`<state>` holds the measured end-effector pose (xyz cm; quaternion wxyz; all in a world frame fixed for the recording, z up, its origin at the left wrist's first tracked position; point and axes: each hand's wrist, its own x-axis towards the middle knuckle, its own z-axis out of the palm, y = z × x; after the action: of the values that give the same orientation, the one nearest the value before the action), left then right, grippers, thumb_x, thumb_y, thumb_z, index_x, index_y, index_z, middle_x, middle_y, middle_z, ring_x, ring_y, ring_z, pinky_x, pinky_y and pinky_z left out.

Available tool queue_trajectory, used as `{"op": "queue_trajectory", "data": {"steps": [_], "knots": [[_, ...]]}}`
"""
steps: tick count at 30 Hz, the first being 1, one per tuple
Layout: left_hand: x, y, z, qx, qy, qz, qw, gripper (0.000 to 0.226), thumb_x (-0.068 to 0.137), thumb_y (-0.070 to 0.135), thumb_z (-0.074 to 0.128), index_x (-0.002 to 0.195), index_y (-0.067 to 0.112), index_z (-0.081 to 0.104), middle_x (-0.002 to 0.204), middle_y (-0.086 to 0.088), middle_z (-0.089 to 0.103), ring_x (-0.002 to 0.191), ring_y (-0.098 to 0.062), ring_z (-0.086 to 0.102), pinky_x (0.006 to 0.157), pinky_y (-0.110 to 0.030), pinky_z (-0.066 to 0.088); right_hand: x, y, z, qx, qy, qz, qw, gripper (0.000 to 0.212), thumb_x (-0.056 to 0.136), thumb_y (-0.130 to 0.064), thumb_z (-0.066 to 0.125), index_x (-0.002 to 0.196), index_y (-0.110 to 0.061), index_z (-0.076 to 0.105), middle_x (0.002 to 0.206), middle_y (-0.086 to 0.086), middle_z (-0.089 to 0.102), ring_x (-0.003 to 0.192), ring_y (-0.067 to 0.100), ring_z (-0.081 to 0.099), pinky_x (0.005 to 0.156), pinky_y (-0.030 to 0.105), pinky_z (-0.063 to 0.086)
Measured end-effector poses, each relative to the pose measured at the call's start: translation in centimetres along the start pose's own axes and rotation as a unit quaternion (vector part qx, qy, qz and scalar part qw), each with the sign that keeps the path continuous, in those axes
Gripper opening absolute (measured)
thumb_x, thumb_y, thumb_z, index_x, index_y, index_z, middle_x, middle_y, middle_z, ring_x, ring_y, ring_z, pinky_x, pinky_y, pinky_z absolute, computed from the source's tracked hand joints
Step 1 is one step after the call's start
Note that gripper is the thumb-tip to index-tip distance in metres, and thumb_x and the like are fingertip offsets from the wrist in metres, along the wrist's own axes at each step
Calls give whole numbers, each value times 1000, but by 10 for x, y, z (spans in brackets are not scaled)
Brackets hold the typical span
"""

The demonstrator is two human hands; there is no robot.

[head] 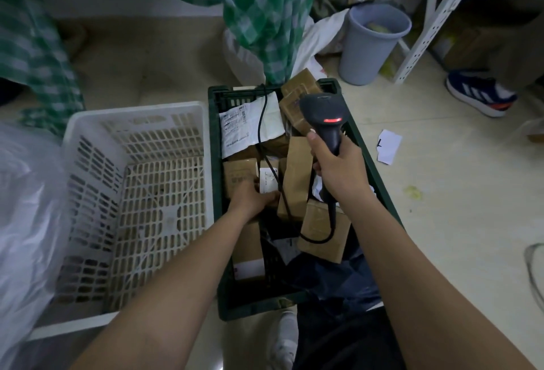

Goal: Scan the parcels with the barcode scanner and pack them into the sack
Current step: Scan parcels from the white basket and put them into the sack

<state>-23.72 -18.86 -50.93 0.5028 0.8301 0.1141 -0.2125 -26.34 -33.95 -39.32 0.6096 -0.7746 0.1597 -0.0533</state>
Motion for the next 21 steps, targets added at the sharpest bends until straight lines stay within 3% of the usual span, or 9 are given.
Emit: {"op": "queue_trajectory", "data": {"steps": [6,12,17,21], "knots": [[-7,-5,7,1,18,2,1000,29,82,17,73,110,11,67,109,-8,68,101,-24,63,83,-33,53,-5,0,0,-13,-10,-9,1000,17,94,-32,60,87,-18,56,70,0,54,63,12,53,59,23,45],[-28,-2,-3,-29,45,0,999,39,81,18,75,117,8,65,110,-6,66,89,-14,59,70,-24,47,-7,-7,2,-16,-14,-11,1000,21,93,-36,60,98,-16,58,78,1,60,67,12,57,64,27,48],[-59,-1,-46,-19,49,24,998,32,80,19,74,110,12,67,106,-1,69,93,-17,65,81,-31,54,-14,-15,7,-22,-45,-20,999,27,93,-37,60,103,-12,58,81,6,60,65,12,56,65,29,48],[-99,-4,-97,-66,32,41,996,21,86,16,65,105,22,68,100,5,71,87,-9,67,75,-21,53,-28,-23,19,-42,-77,-26,996,28,93,-36,60,89,-8,58,73,8,58,61,14,53,60,29,44]]}}
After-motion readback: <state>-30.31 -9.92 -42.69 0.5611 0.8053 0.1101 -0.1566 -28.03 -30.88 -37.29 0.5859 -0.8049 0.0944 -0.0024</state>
